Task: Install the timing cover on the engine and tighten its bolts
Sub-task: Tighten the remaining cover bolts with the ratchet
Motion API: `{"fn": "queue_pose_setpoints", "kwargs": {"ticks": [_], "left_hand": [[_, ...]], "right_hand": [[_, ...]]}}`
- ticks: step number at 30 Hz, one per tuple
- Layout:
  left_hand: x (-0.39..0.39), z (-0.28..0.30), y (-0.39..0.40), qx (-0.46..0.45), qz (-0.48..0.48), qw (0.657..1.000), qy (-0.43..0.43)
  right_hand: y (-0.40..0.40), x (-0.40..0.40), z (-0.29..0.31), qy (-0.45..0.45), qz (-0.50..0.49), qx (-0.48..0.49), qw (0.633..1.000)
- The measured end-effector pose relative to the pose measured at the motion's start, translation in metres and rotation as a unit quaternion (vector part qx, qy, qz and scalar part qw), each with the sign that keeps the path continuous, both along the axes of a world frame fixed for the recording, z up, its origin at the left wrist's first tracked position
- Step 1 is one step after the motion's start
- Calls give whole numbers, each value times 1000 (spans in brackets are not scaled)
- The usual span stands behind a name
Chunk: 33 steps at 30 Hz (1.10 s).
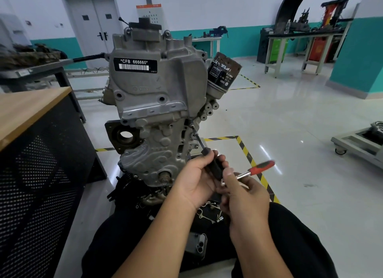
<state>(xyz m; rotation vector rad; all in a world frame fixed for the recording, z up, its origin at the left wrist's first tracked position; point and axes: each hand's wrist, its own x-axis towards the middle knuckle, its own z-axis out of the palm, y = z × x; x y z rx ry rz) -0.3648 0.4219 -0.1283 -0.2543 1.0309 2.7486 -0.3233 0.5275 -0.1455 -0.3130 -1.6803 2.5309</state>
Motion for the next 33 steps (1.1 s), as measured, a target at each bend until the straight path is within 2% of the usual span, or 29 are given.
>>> {"fn": "queue_pose_setpoints", "kwargs": {"ticks": [1, 3, 5, 7, 9, 10, 11, 12, 13, 15, 16, 18, 21, 23, 24, 25, 27, 28, 30, 31, 32, 33], "left_hand": [[0, 0, 1, -2, 5, 1000, -1], [-1, -1, 4, 1, 17, 1000, 1], [-3, -1, 5, 9, 18, 1000, 12], [-4, -1, 2, -1, 18, 1000, 21], [-5, -3, -1, 0, 27, 999, 28], [-5, -2, -2, 5, 29, 999, 31], [-5, -3, -2, 7, 32, 999, 34], [-5, -3, -2, 7, 35, 999, 35], [-6, -4, -1, 5, 40, 999, 34], [-7, -4, 0, -3, 43, 998, 35], [-7, -4, 0, -12, 38, 999, 37], [-6, -1, 0, -25, 33, 999, 35], [-6, -4, -1, -46, 59, 997, 19], [-6, -7, -1, -56, 74, 996, 14], [-6, -7, -2, -58, 78, 995, 14], [-5, -7, -3, -60, 77, 995, 13], [-5, -4, -6, -62, 61, 996, 10], [-4, -3, -7, -57, 52, 997, 9], [-4, -1, -7, -34, 49, 998, 3], [-4, 0, -8, -32, 49, 998, -2], [-4, 0, -9, -40, 43, 998, -6], [-3, 0, -10, -49, 32, 998, -4]], "right_hand": [[1, -1, -1, 27, -19, 68, 997], [1, -2, 1, 120, -73, 232, 962], [0, -1, 3, 154, -97, 275, 944], [0, 0, 2, 113, -90, 196, 970], [1, -1, 1, 41, -39, 43, 997], [3, -2, -1, 8, -12, -12, 1000], [3, -2, 1, -11, 4, -27, 1000], [3, -3, -1, 4, -9, 20, 1000], [2, -3, 0, 42, -41, 112, 992], [2, -2, 0, 157, -97, 296, 937], [1, -1, 0, 194, -99, 320, 922], [-4, 1, -2, 175, -81, 270, 943], [-5, 2, 2, 46, -58, 85, 994], [-3, 1, 7, -32, -6, -80, 996], [-3, 0, 8, -44, 18, -104, 993], [-3, 0, 7, -34, 36, -80, 996], [-5, 3, 6, 38, 32, 42, 998], [-5, 4, 3, 93, 12, 141, 986], [-5, 4, -1, 179, -24, 308, 934], [-5, 4, -3, 184, -37, 330, 925], [-6, 6, -2, 167, -34, 303, 938], [-9, 8, 2, 130, -20, 218, 967]]}}
